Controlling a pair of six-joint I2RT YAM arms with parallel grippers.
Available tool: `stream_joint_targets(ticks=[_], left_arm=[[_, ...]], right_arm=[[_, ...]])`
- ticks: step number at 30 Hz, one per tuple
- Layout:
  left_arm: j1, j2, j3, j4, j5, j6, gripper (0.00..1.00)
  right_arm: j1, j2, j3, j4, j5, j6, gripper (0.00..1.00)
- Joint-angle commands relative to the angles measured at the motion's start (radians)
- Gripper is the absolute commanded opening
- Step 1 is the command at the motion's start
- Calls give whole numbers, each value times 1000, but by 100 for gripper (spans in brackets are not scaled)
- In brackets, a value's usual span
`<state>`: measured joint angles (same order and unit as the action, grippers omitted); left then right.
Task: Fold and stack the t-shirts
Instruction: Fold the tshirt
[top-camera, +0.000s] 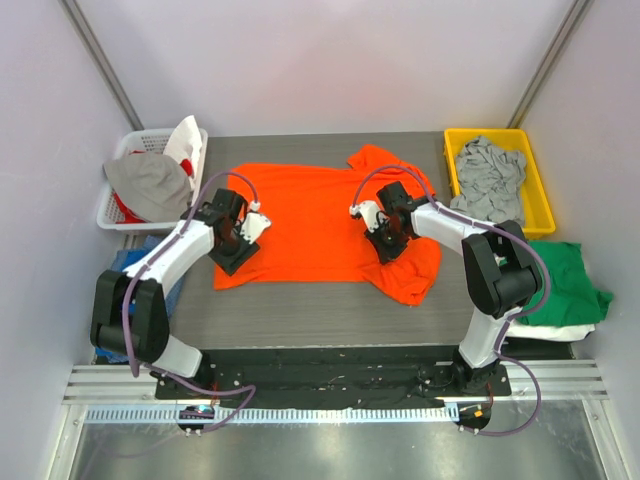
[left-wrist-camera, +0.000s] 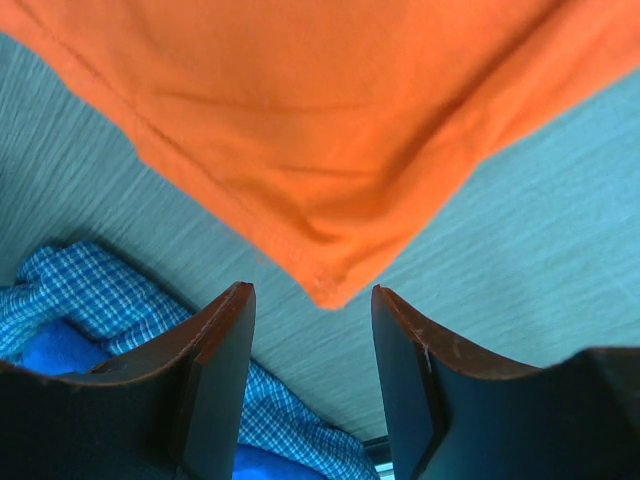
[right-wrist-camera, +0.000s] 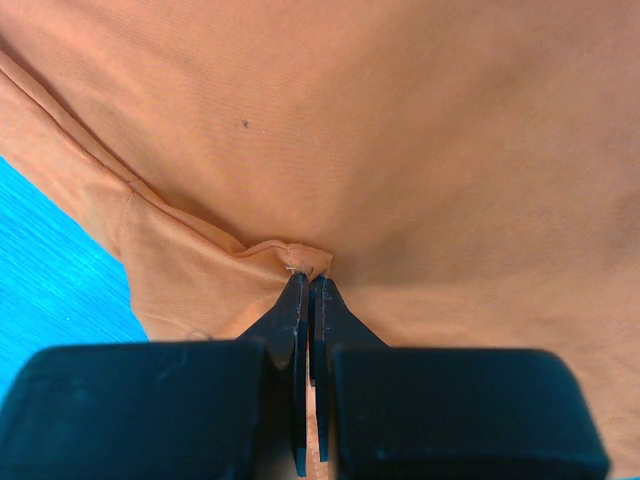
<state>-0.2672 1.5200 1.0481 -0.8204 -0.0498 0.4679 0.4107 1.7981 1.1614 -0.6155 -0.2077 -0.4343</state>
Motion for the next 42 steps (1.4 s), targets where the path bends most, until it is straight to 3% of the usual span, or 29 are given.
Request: stream_joint_targets(ticks=[1, 13, 32, 38, 42], left_arm=[[-1, -84, -49, -51, 28, 49, 55], [0, -98, -227, 50, 30, 90, 55], [22, -5, -217, 144, 1, 109, 53], [40, 48, -203, 165, 5, 117, 46], [43, 69, -198, 165, 11, 120, 28]], right_arm=[[7, -9, -5, 16, -2, 5, 1], [5, -20, -17, 17, -2, 3, 1], [7, -19, -20, 14, -9, 2, 1], [7, -20, -25, 11, -10, 2, 1], [7, -17, -23, 11, -10, 2, 1]])
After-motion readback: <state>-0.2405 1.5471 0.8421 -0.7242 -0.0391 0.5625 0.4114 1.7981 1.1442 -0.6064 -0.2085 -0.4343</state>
